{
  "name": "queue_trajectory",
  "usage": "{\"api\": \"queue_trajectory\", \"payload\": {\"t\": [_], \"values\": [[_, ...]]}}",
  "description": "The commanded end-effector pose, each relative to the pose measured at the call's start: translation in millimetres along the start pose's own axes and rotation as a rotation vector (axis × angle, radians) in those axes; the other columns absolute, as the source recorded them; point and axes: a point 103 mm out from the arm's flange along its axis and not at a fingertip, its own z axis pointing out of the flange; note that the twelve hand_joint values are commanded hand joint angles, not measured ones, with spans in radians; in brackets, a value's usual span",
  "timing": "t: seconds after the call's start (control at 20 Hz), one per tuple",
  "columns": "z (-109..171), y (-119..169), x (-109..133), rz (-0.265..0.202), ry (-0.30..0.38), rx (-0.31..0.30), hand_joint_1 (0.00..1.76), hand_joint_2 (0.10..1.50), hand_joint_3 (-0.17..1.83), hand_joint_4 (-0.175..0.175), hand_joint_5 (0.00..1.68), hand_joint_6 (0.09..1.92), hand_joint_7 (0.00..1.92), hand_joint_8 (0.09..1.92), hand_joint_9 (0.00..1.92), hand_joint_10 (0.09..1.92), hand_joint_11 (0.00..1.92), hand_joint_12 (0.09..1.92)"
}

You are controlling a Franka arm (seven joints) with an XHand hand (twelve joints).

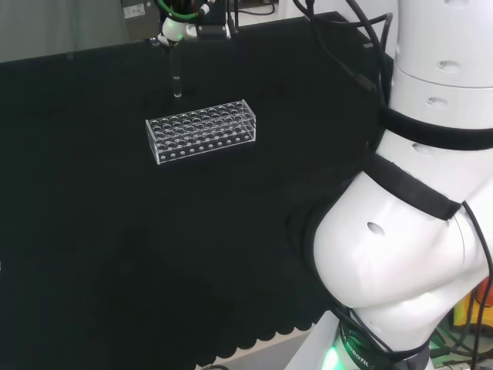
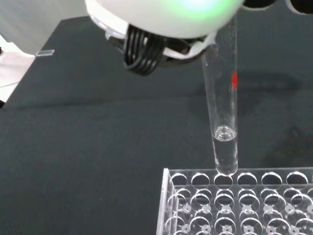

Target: Put the test tube back in the rack.

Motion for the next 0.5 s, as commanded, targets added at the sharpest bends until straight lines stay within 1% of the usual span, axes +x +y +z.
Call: {"api": "queue_trajectory", "payload": {"t": [0.05,0.5], "values": [[17,8,-8,0.028,0.010,0.023,1.23,0.62,0.66,-0.175,1.41,0.41,1.81,0.41,1.74,0.33,1.33,0.88],[42,22,-16,0.049,0.023,0.053,1.23,0.62,0.66,-0.175,1.41,0.41,1.81,0.41,1.74,0.33,1.33,0.88]]}}
